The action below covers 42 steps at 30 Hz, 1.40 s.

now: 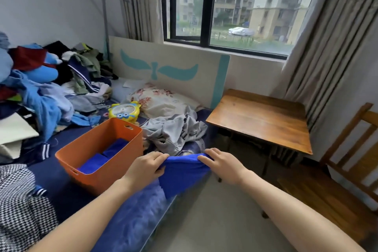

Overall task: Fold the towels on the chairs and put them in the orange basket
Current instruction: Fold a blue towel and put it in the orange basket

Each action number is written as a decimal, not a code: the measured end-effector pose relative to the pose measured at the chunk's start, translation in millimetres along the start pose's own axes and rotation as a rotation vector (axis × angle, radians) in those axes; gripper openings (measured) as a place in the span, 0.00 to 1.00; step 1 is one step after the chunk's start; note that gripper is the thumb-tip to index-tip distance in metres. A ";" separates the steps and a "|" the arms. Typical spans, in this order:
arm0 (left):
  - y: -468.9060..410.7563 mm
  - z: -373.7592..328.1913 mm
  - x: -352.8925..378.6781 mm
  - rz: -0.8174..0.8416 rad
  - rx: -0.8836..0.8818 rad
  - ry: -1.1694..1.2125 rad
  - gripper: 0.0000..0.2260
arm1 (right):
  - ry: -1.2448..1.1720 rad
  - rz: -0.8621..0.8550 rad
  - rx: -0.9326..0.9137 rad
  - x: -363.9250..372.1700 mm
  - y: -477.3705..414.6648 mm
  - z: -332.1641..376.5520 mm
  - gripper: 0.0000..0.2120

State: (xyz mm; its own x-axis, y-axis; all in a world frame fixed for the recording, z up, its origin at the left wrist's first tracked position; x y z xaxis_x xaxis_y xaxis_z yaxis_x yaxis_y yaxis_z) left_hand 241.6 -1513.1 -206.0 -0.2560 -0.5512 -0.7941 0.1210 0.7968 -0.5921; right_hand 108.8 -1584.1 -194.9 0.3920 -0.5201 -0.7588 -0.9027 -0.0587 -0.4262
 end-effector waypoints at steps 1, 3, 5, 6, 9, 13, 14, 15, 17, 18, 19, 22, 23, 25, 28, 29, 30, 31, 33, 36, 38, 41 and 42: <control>-7.8 4.9 5.2 -0.005 -0.017 -0.008 0.14 | -0.003 -0.017 -0.001 7.0 -2.6 -12.0 0.23; -20.7 15.8 14.2 -0.012 -0.061 -0.013 0.14 | -0.050 -0.015 -0.021 31.3 -10.8 -33.3 0.24; -19.6 25.4 23.1 0.012 -0.096 -0.025 0.14 | -0.110 0.000 -0.044 54.6 -17.4 -38.3 0.27; -16.5 31.7 28.5 0.036 -0.122 -0.028 0.16 | -0.130 0.003 -0.061 66.0 -20.1 -36.0 0.26; -6.7 64.5 43.9 0.082 -0.225 -0.042 0.22 | -0.183 0.018 -0.114 102.7 -38.2 -33.6 0.19; 3.8 113.0 46.3 0.062 -0.353 -0.051 0.18 | -0.269 0.077 -0.181 155.7 -79.9 -31.3 0.24; 6.8 129.0 46.7 0.053 -0.396 -0.047 0.16 | -0.289 0.098 -0.218 170.0 -93.2 -29.5 0.27; 7.5 137.7 46.2 0.040 -0.415 -0.036 0.16 | -0.295 0.097 -0.234 175.3 -102.2 -30.4 0.30; 9.0 169.3 45.4 -0.027 -0.472 -0.012 0.17 | -0.283 0.078 -0.272 193.3 -129.8 -34.4 0.32; 10.6 189.0 44.6 -0.065 -0.509 0.005 0.17 | -0.287 0.063 -0.284 202.7 -146.2 -35.7 0.32; 10.9 209.9 43.0 -0.106 -0.541 0.023 0.16 | -0.293 0.049 -0.310 213.1 -164.9 -37.1 0.33; 7.0 250.0 39.1 -0.199 -0.617 0.110 0.16 | -0.275 -0.002 -0.348 230.4 -204.9 -46.0 0.35; 5.2 266.9 37.2 -0.220 -0.636 0.133 0.16 | -0.282 -0.027 -0.361 238.4 -221.6 -49.5 0.35; 0.5 303.7 31.4 -0.241 -0.679 0.156 0.16 | -0.315 -0.027 -0.351 261.4 -261.4 -59.0 0.35; -3.3 359.0 15.2 -0.266 -0.714 0.118 0.16 | -0.377 -0.012 -0.322 298.7 -315.2 -64.2 0.34; -4.0 369.1 10.9 -0.267 -0.720 0.096 0.16 | -0.401 -0.020 -0.321 305.9 -325.9 -62.9 0.32; -2.6 380.9 8.8 -0.267 -0.734 0.070 0.16 | -0.432 -0.014 -0.324 315.0 -337.9 -60.3 0.28; -0.2 391.3 8.0 -0.264 -0.750 0.057 0.16 | -0.459 0.001 -0.326 324.7 -347.4 -57.6 0.24; 5.6 410.6 7.5 -0.244 -0.784 0.038 0.15 | -0.484 0.026 -0.345 342.9 -364.6 -48.6 0.20; 15.2 444.6 9.6 -0.181 -0.857 0.029 0.15 | -0.556 0.044 -0.383 365.9 -390.3 -34.8 0.23; 22.7 466.3 13.9 -0.136 -0.960 0.045 0.17 | -0.641 0.099 -0.408 385.6 -405.9 -25.7 0.30; 40.8 495.9 22.4 -0.046 -1.166 0.079 0.16 | -0.681 0.177 -0.423 416.0 -427.5 -12.8 0.31; 46.7 506.8 25.0 -0.025 -1.222 0.080 0.14 | -0.686 0.203 -0.441 426.5 -436.7 -6.8 0.28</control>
State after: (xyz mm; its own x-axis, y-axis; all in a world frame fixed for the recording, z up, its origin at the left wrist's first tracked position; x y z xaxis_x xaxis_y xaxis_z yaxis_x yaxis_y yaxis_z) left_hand 727.0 -1615.2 -323.0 -0.3084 -0.5873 -0.7483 -0.8535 0.5183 -0.0550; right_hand 669.0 -1786.1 -329.1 0.1063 0.0683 -0.9920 -0.8981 -0.4215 -0.1253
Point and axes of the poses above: each hand's wrist, its own y-axis away from the middle knuckle, its own x-axis out of the palm, z = x × y, the point moved 10 cm from there along -y, towards the middle knuckle, and after that the axes turned 8 degrees about y, right-handed, at the moved point
